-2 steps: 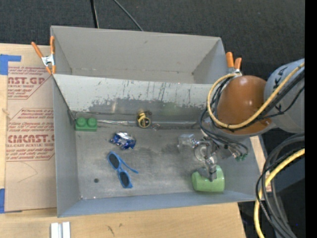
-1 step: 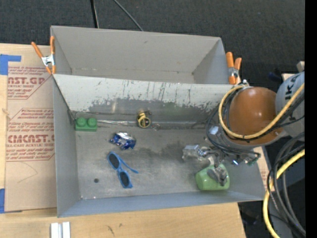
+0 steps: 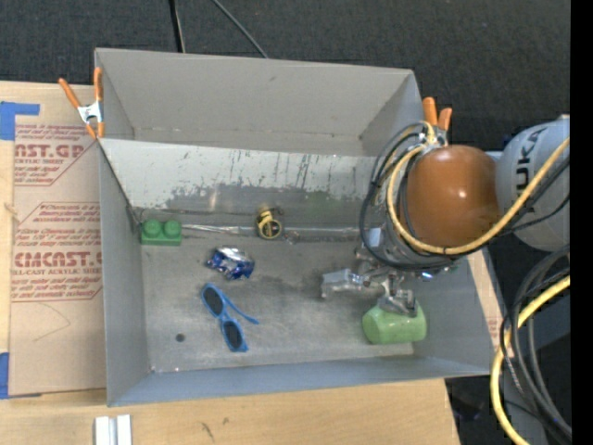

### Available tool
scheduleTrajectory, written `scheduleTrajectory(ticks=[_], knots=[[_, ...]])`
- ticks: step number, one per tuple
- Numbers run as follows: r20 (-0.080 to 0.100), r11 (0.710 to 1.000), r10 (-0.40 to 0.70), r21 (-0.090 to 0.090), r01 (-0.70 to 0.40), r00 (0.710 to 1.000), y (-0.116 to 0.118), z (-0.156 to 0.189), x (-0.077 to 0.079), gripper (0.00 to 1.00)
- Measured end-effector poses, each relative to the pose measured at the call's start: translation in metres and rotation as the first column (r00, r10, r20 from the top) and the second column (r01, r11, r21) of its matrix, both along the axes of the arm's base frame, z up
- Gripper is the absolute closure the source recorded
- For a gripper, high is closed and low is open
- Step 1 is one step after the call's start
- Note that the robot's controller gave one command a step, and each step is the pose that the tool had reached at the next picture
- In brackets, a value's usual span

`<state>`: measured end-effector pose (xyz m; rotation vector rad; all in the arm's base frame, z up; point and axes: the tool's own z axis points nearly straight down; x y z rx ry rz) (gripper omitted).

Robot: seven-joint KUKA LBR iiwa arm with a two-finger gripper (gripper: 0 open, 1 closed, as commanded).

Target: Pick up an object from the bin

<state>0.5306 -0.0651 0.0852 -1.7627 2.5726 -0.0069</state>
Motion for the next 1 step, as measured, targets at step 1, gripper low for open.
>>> scheduleTrajectory(ticks=[1], knots=[[0.003,0.885,0.466,-0.014,-0.466,0.885,-0.0142,0.001,-0.0411,0.0]])
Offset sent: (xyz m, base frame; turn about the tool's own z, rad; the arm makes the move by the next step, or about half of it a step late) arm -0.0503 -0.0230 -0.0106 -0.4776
